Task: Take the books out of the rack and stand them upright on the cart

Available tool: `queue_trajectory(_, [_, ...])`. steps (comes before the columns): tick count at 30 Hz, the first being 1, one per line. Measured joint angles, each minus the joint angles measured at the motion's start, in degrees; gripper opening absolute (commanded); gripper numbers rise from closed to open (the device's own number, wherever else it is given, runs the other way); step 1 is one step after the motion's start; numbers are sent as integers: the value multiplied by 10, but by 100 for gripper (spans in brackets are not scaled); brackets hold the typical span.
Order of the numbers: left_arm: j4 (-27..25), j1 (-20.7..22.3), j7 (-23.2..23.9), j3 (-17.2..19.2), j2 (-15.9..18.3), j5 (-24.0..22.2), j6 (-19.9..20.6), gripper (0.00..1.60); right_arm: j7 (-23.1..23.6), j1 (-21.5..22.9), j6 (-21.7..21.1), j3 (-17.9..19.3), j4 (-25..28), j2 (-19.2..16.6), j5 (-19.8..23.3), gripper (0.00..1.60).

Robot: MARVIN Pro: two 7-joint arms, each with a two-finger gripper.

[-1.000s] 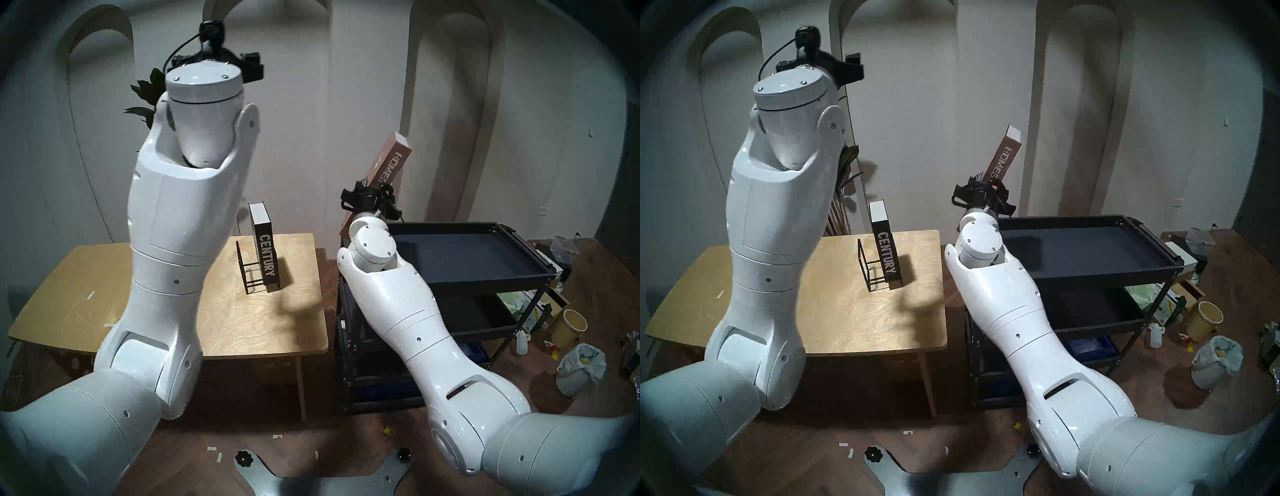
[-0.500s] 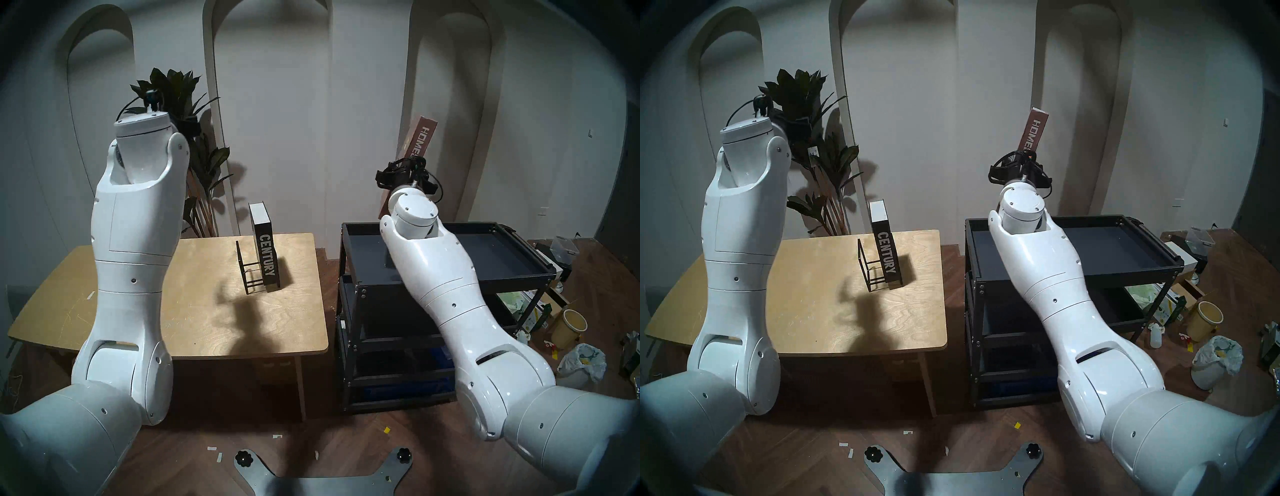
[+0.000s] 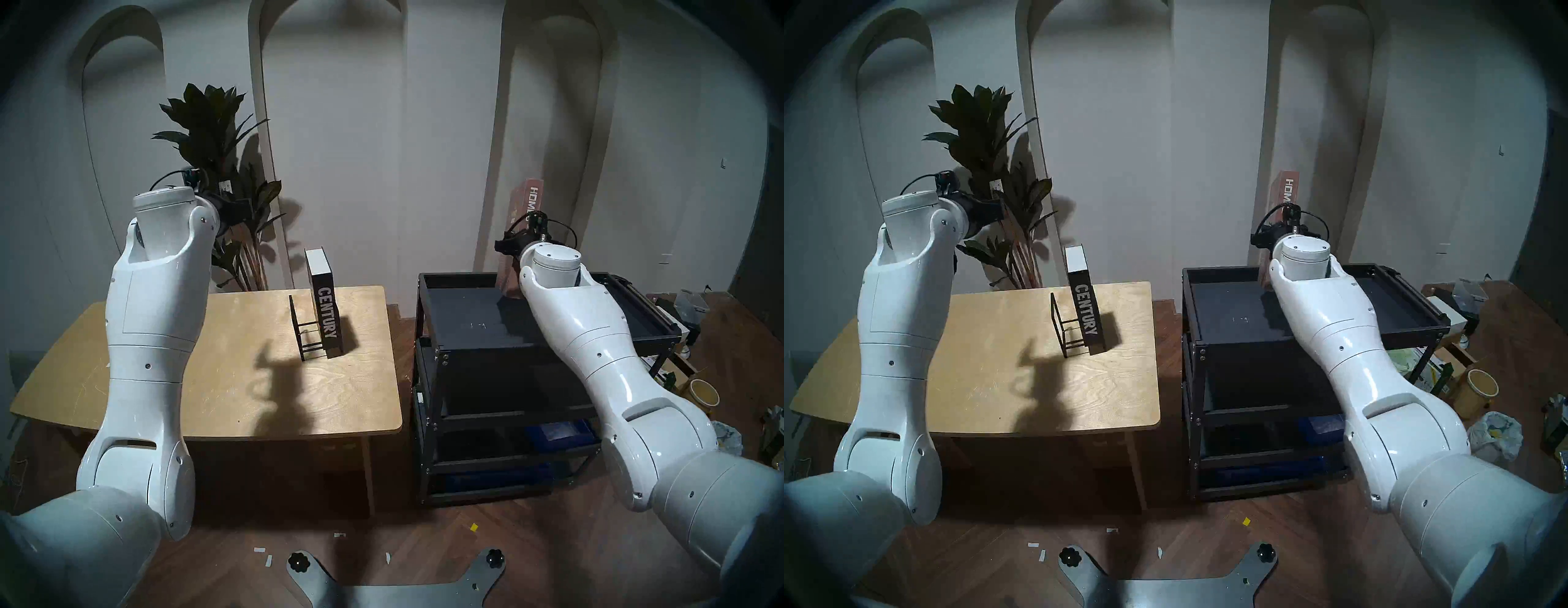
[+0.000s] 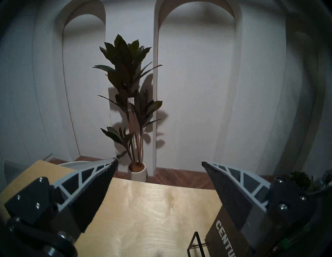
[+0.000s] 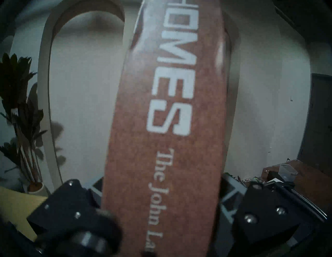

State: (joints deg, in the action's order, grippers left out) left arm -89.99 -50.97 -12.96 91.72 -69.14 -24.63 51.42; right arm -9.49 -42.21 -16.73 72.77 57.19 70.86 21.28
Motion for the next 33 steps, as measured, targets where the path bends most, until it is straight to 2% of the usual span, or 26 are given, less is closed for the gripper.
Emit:
queue_trajectory(5, [0,-17,24,0,9,-10,-3,160,54,1,25,-8,-16,-29,9,0])
queue_trajectory(11, [-3,-39,47,-1,18,-19,-12,160,122,-4,77,-20,-23,-62,12,0])
queue_trajectory(19, [-15,-65,66,-11,27,-24,-25,160,203,-23,140,-25,-38,-85,14,0])
queue_trajectory(24, [-25,-83,72,-19,31,-22,-33,160,224,-44,182,-13,-64,-87,17,0])
queue_trajectory(33, [-35,-107,77,-30,35,-14,-45,160,228,-63,263,10,-109,-75,19,0])
